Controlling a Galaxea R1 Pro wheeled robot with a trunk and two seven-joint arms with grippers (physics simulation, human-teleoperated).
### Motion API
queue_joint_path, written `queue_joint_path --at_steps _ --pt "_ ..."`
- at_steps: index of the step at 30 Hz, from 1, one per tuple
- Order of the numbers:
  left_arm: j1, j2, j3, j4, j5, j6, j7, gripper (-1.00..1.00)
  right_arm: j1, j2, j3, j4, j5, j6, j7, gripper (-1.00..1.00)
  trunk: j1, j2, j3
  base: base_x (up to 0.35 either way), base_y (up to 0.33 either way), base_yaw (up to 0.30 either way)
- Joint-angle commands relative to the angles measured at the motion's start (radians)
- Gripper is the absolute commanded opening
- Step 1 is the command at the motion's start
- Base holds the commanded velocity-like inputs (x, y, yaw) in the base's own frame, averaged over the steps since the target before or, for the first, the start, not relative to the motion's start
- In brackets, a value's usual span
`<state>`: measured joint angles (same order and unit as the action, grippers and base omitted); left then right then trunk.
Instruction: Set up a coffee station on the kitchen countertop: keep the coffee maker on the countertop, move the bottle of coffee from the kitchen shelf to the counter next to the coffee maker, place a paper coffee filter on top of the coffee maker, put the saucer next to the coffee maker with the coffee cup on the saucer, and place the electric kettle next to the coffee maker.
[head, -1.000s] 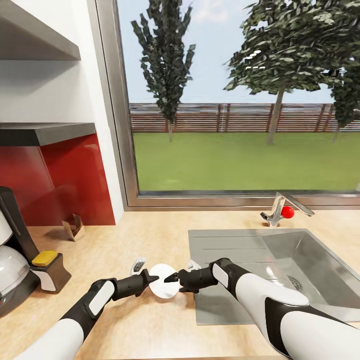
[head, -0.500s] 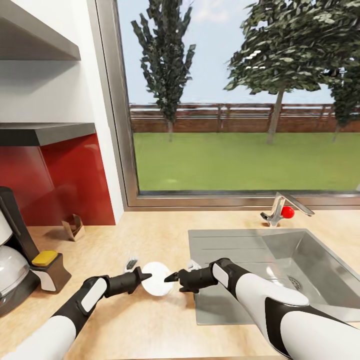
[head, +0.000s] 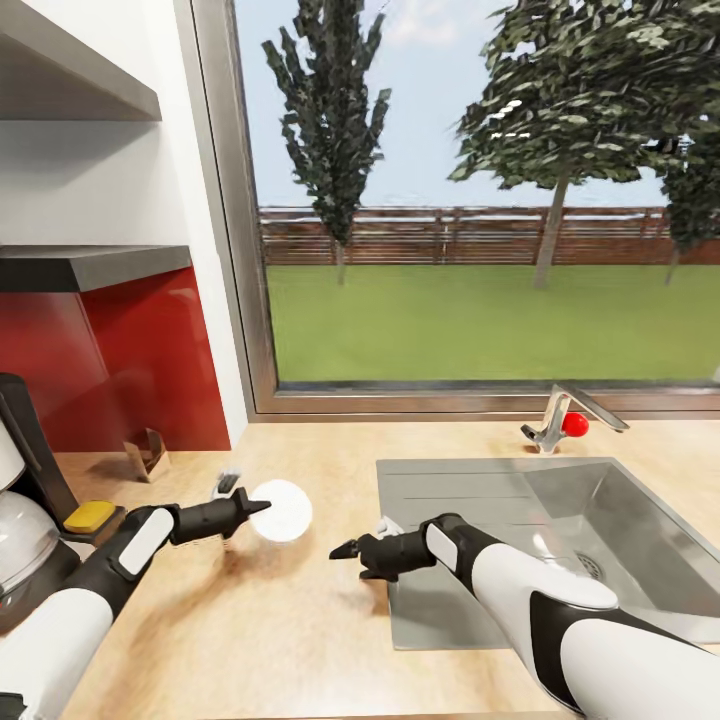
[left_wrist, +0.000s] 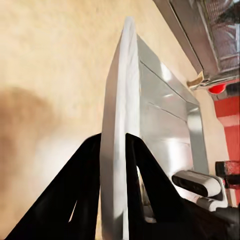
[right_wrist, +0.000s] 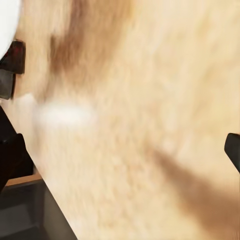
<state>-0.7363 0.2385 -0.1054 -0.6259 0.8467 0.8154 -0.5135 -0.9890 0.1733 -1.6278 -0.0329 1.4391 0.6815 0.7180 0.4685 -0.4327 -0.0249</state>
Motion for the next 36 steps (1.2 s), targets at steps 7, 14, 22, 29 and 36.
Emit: queue_joint_path --at_steps 7,14,22,29,36 --pt "-0.007 0.031 -0.003 -0.031 0.053 0.051 -0.001 -1.00 -0.025 0.001 -0.008 -0.004 0.009 0.004 0.008 1.00 0.001 -0.002 -0.002 0.000 0.000 0.000" --pt "-0.006 0.053 -0.003 -0.033 0.073 0.075 -0.036 -1.00 -0.059 0.001 -0.009 -0.004 0.007 0.004 0.009 1.00 0.001 -0.002 -0.002 0.000 0.000 0.000" --pt "0.002 0.069 -0.003 -0.033 0.074 0.077 -0.086 -1.00 -0.093 0.001 -0.010 -0.003 0.005 0.004 0.012 1.00 0.001 -0.002 -0.002 -0.001 0.000 0.000" --pt "0.003 0.074 -0.004 -0.033 0.074 0.077 -0.088 -1.00 -0.099 0.001 -0.011 -0.001 0.004 0.004 0.013 1.00 0.001 -0.002 -0.002 -0.190 0.000 0.000" --pt "0.003 0.076 -0.003 -0.034 0.074 0.077 -0.089 -1.00 -0.100 0.001 -0.011 0.001 0.003 0.004 0.037 1.00 0.001 -0.002 -0.002 -0.327 0.000 0.000"
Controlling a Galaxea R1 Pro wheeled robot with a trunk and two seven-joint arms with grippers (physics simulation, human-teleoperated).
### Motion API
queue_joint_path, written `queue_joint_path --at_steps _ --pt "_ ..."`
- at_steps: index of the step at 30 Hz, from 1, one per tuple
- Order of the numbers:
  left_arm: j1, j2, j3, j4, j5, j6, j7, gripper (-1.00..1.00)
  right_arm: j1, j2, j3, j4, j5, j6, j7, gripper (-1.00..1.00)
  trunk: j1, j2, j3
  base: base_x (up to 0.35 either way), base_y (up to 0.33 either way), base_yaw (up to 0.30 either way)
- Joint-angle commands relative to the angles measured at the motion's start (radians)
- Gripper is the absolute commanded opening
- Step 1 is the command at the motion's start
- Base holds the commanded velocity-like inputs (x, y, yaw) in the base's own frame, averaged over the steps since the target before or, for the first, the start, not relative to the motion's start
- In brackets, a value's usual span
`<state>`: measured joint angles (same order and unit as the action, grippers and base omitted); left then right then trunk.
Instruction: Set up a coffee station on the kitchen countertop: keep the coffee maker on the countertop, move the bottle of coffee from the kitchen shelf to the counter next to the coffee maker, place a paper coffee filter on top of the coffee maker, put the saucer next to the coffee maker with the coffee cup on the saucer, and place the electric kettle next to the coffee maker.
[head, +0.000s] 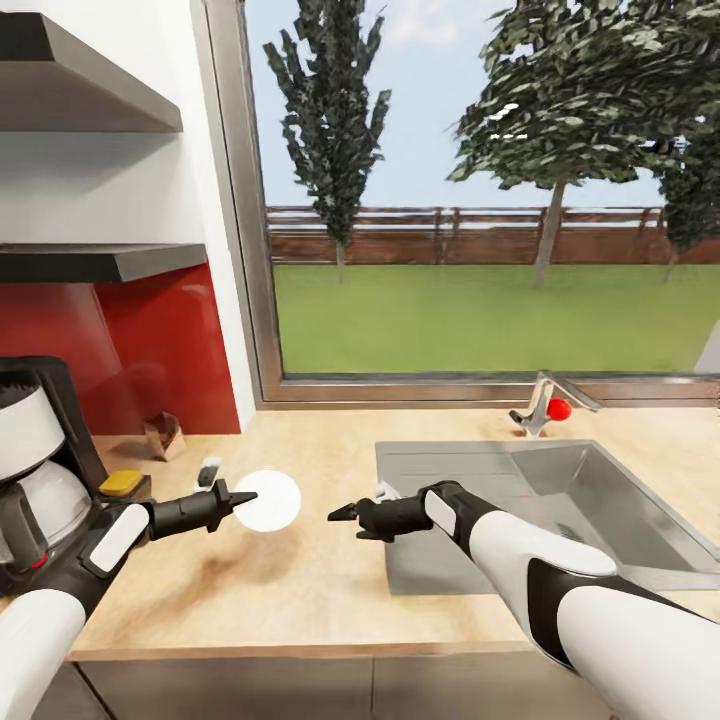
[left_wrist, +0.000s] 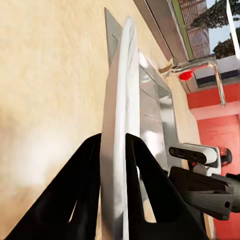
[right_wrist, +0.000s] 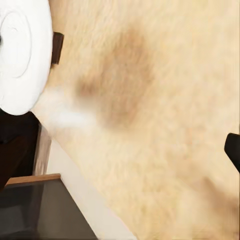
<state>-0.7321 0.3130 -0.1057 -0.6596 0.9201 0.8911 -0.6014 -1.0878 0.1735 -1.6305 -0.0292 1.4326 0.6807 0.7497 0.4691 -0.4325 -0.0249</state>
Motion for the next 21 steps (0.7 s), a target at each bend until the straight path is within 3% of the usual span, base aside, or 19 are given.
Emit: queue_joint_path --at_steps 1,14,19,21 --pt "-0.001 0.001 -0.003 0.000 0.000 0.001 -0.001 -1.00 -0.001 0.001 -0.008 -0.003 0.009 0.005 0.007 1.00 0.000 -0.002 -0.002 -0.335 0.000 0.000" --pt "-0.006 0.001 -0.003 0.000 0.000 0.000 -0.002 -1.00 -0.001 0.001 -0.011 -0.002 0.007 0.004 0.013 1.00 0.000 -0.002 -0.002 -0.337 0.042 0.000" --pt "-0.009 0.001 -0.003 0.000 0.000 0.000 -0.002 -1.00 -0.001 0.001 -0.009 -0.001 0.006 0.005 0.136 1.00 0.000 -0.002 -0.002 -0.337 0.123 0.000" --pt "-0.010 0.001 -0.002 0.000 0.000 0.000 -0.002 -1.00 -0.001 0.001 -0.008 0.000 0.006 0.005 0.154 1.00 0.000 -0.002 -0.002 -0.337 0.124 0.000"
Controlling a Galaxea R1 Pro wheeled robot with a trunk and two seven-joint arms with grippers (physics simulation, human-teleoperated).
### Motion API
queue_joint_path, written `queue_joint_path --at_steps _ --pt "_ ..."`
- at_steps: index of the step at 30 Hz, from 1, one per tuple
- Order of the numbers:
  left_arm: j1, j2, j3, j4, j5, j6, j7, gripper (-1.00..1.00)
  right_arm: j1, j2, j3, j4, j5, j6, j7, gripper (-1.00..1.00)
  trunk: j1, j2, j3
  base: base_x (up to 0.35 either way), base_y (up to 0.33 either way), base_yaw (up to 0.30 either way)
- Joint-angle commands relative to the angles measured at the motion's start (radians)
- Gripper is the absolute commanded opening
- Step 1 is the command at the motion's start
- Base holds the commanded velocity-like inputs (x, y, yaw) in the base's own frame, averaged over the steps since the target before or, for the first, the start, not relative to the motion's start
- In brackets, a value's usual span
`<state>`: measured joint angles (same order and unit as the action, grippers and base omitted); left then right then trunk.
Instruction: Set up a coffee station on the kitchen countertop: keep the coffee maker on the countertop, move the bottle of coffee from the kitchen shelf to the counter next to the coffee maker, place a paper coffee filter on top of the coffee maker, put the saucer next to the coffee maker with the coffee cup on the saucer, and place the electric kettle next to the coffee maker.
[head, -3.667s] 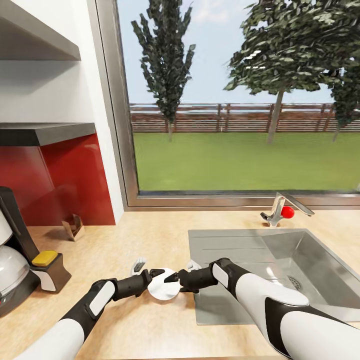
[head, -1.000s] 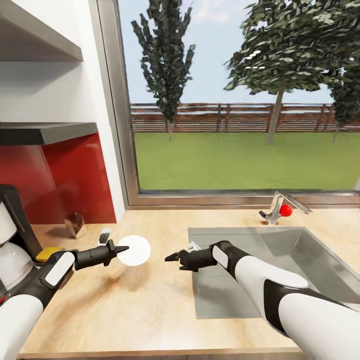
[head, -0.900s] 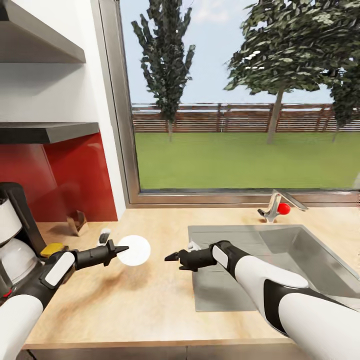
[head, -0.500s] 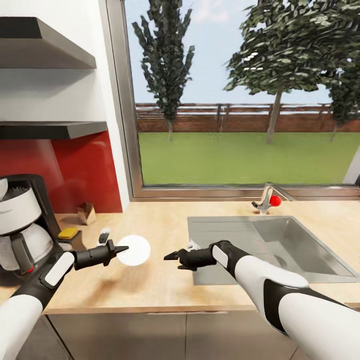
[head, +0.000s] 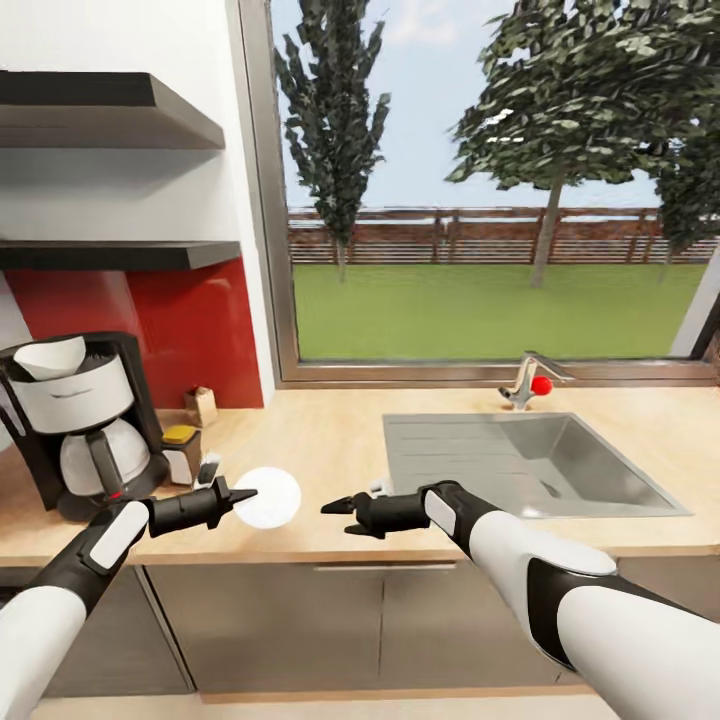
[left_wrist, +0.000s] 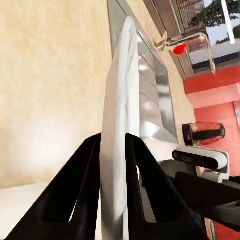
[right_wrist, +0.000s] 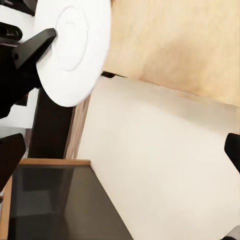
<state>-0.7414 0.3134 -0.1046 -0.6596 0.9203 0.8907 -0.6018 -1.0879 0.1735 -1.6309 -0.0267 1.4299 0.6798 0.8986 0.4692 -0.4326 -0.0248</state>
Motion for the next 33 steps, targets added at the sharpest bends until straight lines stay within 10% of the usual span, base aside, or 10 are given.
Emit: queue_joint_path --at_steps 1,19,26,33 --pt "-0.002 0.001 -0.003 0.000 0.000 0.001 -0.001 -1.00 -0.001 0.001 -0.007 -0.003 0.009 0.006 0.009 1.00 0.000 -0.002 -0.003 -0.337 0.124 0.000" --pt "0.000 0.003 0.051 -0.052 0.020 0.007 -0.001 -1.00 0.020 0.001 0.007 0.001 0.022 0.006 0.018 1.00 0.000 -0.002 -0.003 -0.134 0.044 0.000" --pt "0.005 -0.002 0.050 -0.055 0.021 0.007 -0.001 -1.00 0.115 0.001 0.012 0.001 0.161 0.006 0.019 1.00 0.000 -0.002 -0.003 -0.056 0.005 0.000" --pt "0.005 -0.001 0.051 -0.054 0.022 0.007 -0.001 -1.00 0.123 0.001 0.010 0.001 0.167 0.006 0.019 1.00 0.000 -0.002 -0.003 -0.141 0.021 0.000"
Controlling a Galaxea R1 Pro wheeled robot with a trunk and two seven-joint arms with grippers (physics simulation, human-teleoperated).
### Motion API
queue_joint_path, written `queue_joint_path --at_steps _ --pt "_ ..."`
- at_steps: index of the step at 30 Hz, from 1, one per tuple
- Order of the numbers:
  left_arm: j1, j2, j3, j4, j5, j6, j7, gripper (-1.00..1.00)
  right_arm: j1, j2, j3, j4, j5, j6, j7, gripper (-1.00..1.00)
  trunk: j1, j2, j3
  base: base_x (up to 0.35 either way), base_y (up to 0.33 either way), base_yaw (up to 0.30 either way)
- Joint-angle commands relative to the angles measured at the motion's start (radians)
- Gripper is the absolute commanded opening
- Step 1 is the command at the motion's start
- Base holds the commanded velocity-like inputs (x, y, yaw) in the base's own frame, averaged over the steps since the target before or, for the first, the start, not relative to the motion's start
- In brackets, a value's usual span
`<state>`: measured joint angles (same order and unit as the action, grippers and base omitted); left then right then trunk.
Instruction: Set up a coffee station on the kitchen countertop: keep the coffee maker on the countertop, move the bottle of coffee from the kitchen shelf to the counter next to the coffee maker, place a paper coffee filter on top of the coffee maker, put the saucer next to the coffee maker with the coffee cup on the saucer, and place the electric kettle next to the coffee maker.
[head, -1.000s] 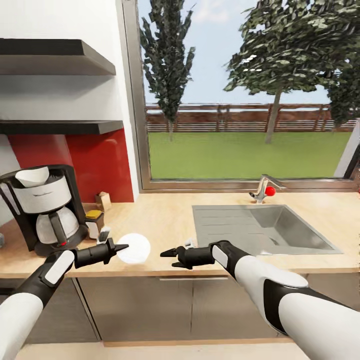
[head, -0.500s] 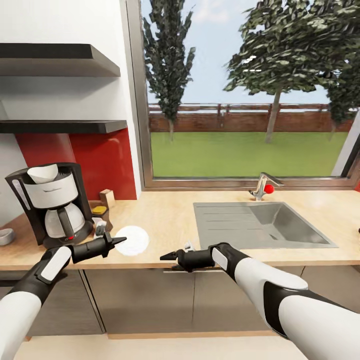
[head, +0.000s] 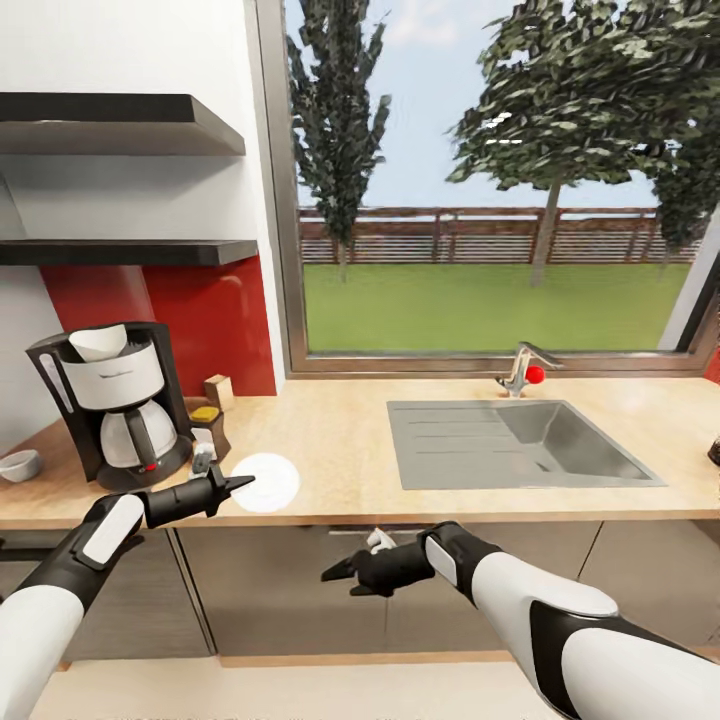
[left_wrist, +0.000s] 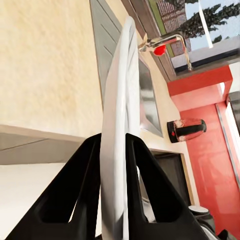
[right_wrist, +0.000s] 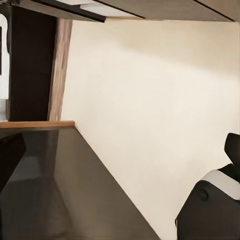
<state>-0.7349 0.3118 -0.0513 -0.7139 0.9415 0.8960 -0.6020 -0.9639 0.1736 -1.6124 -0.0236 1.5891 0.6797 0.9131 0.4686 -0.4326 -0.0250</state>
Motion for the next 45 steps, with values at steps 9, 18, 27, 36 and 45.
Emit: queue_joint_path --at_steps 9,18,27,36,45 --pt "0.007 0.000 -0.004 0.001 0.000 0.001 -0.002 -1.00 0.125 0.001 -0.011 -0.025 0.050 -0.009 -0.116 1.00 0.001 -0.002 -0.002 -0.004 0.000 0.000" --pt "0.063 0.004 -0.011 0.002 -0.012 -0.009 -0.083 -1.00 0.499 -0.103 -0.013 -0.100 0.140 -0.444 -0.663 1.00 0.001 -0.002 -0.002 0.000 0.000 0.000" --pt "0.130 0.006 -0.008 0.000 -0.015 -0.015 -0.114 -1.00 0.724 -0.109 -0.075 -0.106 0.006 -0.628 -0.832 1.00 0.001 -0.002 -0.002 0.000 0.000 0.000" --pt "0.134 0.015 -0.008 0.001 -0.016 -0.014 -0.120 -1.00 0.737 -0.111 -0.086 -0.105 -0.050 -0.633 -0.835 1.00 0.001 -0.002 -0.002 0.000 0.000 0.000" --pt "0.166 0.146 -0.003 0.010 -0.013 -0.012 -0.263 -1.00 0.737 -0.109 -0.086 -0.103 -0.052 -0.689 -0.835 1.00 0.001 -0.002 -0.002 0.000 0.000 0.000"
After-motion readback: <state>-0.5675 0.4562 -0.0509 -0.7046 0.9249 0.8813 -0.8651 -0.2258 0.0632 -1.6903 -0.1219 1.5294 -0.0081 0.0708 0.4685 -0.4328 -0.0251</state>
